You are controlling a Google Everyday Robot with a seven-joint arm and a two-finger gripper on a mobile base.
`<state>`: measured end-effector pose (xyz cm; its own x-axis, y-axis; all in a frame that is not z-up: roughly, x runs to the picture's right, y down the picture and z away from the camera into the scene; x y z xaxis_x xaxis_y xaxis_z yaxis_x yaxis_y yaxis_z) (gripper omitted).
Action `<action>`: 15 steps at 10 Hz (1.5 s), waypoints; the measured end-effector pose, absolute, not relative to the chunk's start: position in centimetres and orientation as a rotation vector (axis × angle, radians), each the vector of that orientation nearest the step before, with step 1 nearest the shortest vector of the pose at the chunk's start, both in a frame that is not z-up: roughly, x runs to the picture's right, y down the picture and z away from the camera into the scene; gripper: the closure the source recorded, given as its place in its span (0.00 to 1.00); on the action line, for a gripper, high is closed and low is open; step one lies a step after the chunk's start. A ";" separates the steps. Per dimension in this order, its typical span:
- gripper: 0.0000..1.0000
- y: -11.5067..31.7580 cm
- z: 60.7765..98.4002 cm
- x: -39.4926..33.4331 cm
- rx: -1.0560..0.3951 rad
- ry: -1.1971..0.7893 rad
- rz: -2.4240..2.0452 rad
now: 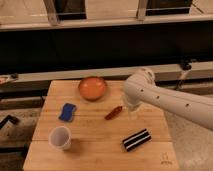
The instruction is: Place the pepper in the ceramic bowl
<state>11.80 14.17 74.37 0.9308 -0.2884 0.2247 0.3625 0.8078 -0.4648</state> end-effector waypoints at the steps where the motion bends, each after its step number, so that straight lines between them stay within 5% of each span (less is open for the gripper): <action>1: 0.20 14.4 74.7 11.7 -0.524 -0.157 -0.359; 15: 0.20 15.7 78.0 9.3 -0.507 -0.286 -0.466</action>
<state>9.29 15.66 77.99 0.8574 -0.3550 0.3726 0.4932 0.7736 -0.3978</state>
